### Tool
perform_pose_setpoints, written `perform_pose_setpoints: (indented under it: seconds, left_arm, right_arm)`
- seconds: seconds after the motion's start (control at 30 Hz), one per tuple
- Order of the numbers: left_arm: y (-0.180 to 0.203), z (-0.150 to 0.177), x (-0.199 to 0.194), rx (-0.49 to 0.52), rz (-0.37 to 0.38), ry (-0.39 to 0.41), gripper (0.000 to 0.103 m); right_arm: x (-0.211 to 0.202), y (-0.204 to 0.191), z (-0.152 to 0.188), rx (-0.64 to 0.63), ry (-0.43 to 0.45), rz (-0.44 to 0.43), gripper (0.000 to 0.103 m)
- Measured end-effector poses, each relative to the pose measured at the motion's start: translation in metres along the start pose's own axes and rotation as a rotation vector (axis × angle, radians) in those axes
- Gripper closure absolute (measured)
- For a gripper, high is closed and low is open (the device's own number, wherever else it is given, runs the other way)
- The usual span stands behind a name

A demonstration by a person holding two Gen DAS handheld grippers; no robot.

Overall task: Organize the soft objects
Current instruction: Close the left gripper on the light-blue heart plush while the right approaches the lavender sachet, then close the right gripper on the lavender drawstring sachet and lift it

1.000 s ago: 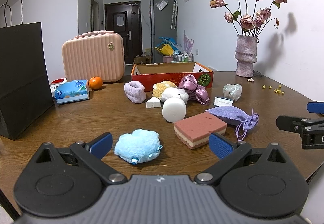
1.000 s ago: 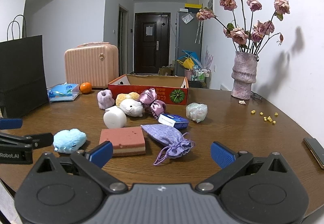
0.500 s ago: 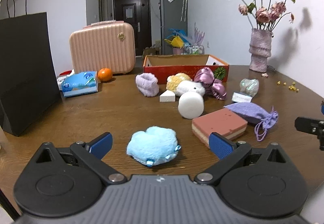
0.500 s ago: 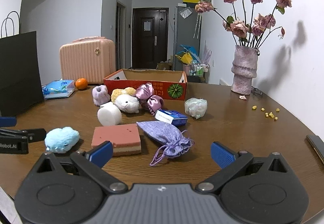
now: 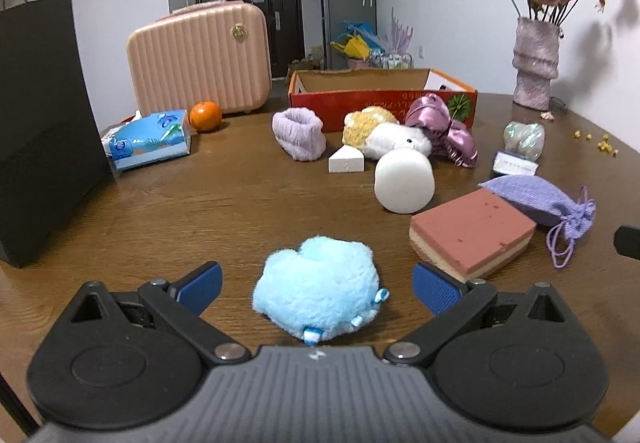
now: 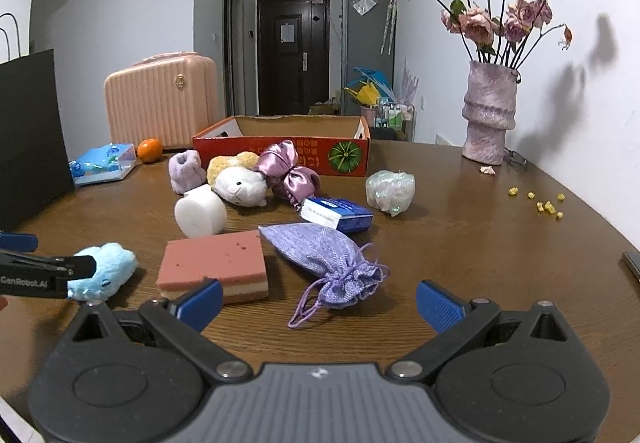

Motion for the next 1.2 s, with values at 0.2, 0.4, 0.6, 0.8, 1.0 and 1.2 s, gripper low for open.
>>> perform_pose_setpoints:
  seconds: [0.2, 0.4, 0.6, 0.8, 1.0, 1.2]
  left_arm:
    - [0.000, 0.005, 0.029, -0.004, -0.010, -0.065, 0.000]
    - [-0.004, 0.013, 0.052, -0.014, -0.041, -0.110, 0.000]
    - [-0.006, 0.017, 0.060, -0.037, -0.036, -0.122, 0.003]
    - [-0.003, 0.016, 0.059, -0.045, 0.009, -0.106, 0.025]
    - [-0.005, 0.013, 0.050, -0.052, 0.014, -0.069, 0.026]
    - [-0.009, 0.007, 0.040, -0.064, 0.018, -0.031, 0.026]
  right_arm:
    - [0.011, 0.004, 0.004, 0.011, -0.020, 0.003, 0.000]
    - [0.022, 0.005, 0.007, 0.013, -0.039, -0.001, 0.000]
    - [0.028, 0.003, 0.007, 0.007, -0.048, -0.008, 0.000]
    - [0.034, 0.000, 0.007, -0.001, -0.056, -0.014, 0.000]
    - [0.042, -0.002, 0.003, -0.018, -0.050, -0.023, 0.000]
    - [0.056, 0.003, -0.010, -0.031, -0.031, -0.006, 0.000]
Point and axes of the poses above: each gripper's, at about its wrist camera, not at the fingertips, and x roughly the way its jaws point, y to its right, z to its underside, the point moved 5 cm from there along x, roughly the way its jaws point, and after that the axes turned 10 degrees about y, right-handed, at the moved point
